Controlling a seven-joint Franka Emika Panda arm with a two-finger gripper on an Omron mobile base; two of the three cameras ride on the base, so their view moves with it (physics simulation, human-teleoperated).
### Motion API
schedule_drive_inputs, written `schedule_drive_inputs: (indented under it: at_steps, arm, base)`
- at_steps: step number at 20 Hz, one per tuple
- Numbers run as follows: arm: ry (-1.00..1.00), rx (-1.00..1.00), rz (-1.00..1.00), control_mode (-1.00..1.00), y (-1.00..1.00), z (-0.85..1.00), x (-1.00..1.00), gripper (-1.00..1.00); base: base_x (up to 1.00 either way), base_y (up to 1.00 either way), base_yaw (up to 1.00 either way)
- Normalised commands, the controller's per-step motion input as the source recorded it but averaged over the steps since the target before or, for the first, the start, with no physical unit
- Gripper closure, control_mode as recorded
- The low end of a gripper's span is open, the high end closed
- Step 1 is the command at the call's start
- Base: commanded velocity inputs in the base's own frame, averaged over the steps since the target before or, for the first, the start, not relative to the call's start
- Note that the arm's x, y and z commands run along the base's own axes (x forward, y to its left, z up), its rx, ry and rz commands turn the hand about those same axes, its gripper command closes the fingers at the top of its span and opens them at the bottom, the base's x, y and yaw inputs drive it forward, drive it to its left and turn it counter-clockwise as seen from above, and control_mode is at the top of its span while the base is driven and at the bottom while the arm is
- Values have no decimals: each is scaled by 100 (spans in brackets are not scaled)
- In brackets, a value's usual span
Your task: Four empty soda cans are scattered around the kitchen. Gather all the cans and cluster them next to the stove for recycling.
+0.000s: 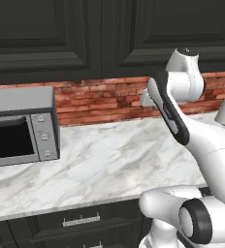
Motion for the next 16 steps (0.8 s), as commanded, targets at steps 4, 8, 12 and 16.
schedule_drive_inputs:
  at_steps: [4, 8, 12, 16]
  arm:
    - [0, 0, 0, 100, 0, 0, 0, -100]
    - [0, 0, 0, 100, 0, 0, 0, -100]
    - [0, 0, 0, 100, 0, 0, 0, -100]
    - [0, 0, 0, 100, 0, 0, 0, -100]
  base:
    - [0, 0, 0]
    - [-29, -11, -1]
    - [-93, -48, -23]
    - [-38, -26, -59]
